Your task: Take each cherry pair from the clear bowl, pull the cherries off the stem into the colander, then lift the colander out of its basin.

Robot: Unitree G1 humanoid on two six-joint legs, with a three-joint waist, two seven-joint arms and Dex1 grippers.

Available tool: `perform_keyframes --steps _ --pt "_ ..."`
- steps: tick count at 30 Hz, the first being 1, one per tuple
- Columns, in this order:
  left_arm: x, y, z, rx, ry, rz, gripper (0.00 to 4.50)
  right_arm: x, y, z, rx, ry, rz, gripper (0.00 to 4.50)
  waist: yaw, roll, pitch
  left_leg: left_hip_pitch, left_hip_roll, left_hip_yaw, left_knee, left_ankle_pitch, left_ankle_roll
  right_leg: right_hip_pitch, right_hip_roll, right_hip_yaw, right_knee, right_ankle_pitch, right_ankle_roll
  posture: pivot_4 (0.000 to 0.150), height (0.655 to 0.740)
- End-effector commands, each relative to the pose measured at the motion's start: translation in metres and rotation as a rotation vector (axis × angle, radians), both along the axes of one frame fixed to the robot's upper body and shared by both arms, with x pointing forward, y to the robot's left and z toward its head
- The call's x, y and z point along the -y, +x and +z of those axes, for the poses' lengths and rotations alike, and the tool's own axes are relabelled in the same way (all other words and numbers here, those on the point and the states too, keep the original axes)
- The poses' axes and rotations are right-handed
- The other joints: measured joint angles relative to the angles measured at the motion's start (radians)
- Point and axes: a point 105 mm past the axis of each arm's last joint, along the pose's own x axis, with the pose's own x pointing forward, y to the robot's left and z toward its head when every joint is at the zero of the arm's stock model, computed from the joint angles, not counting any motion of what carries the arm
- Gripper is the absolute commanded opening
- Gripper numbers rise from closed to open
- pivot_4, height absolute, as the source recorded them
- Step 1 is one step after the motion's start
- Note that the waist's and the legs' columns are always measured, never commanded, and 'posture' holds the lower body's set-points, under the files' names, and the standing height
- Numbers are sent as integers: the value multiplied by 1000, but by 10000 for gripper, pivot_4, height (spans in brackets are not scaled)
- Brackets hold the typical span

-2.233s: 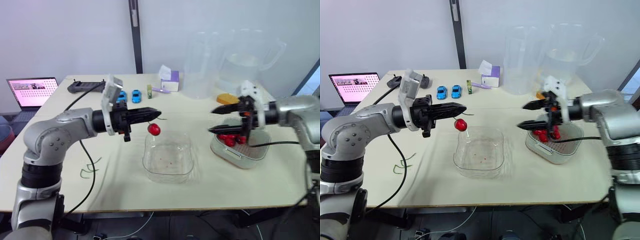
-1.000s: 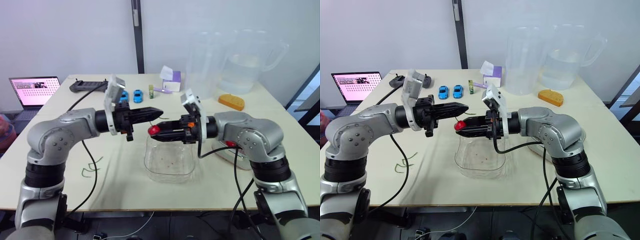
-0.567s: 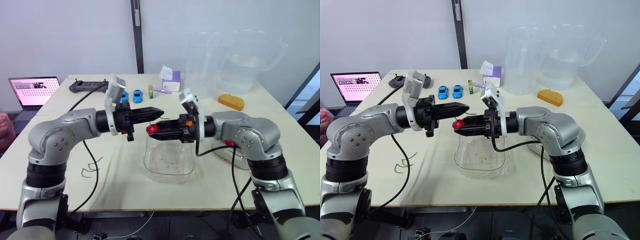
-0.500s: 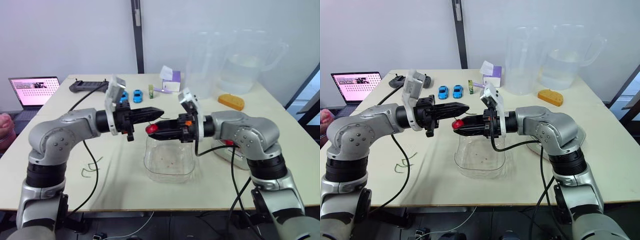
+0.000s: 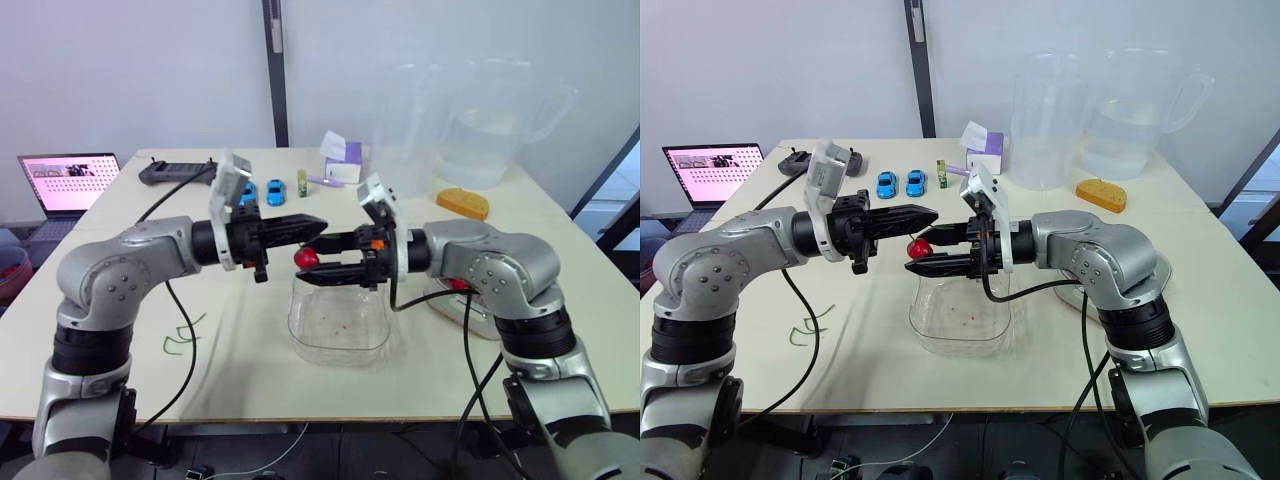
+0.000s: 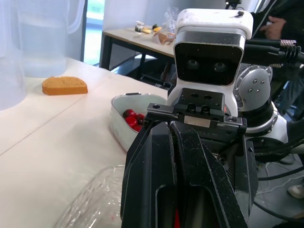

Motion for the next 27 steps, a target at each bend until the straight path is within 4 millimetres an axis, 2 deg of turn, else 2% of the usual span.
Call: perform_keyframes --steps 1,2,5,6,17,23,27 --pt "0 -5 14 67 -15 -5 0 -2 -2 11 37 26 12 27651 0 0 0 0 0 0 0 0 0 0 0 0 0 0 0 1500 7371" --pt "0 -5 14 68 -15 -5 0 -3 -2 11 37 27 11 24704 0 0 0 0 0 0 0 0 0 0 0 0 0 0 0 1500 7371" --pt "0 -5 14 69 -15 -4 0 -4 -1 10 40 25 10 10410 0 0 0 0 0 0 0 0 0 0 0 0 0 0 0 1500 7371" --pt "-1 -5 14 70 -15 -4 0 -4 -1 10 41 24 9 7168 0 0 0 0 0 0 0 0 0 0 0 0 0 0 0 1500 7371" --pt "-1 -5 14 73 -15 -3 0 -3 -3 6 36 14 14 7168 0 0 0 0 0 0 0 0 0 0 0 0 0 0 0 1500 7371" --pt "-3 -5 16 77 -15 4 0 7 -6 -29 -5 -120 11 7168 1 0 0 0 0 0 0 0 0 0 0 0 0 0 0 1500 7371" --pt "-5 -5 15 78 -12 10 0 13 -5 -34 -14 -127 -10 7168 0 0 0 0 -1 0 0 0 0 0 0 0 0 0 0 1500 7371"
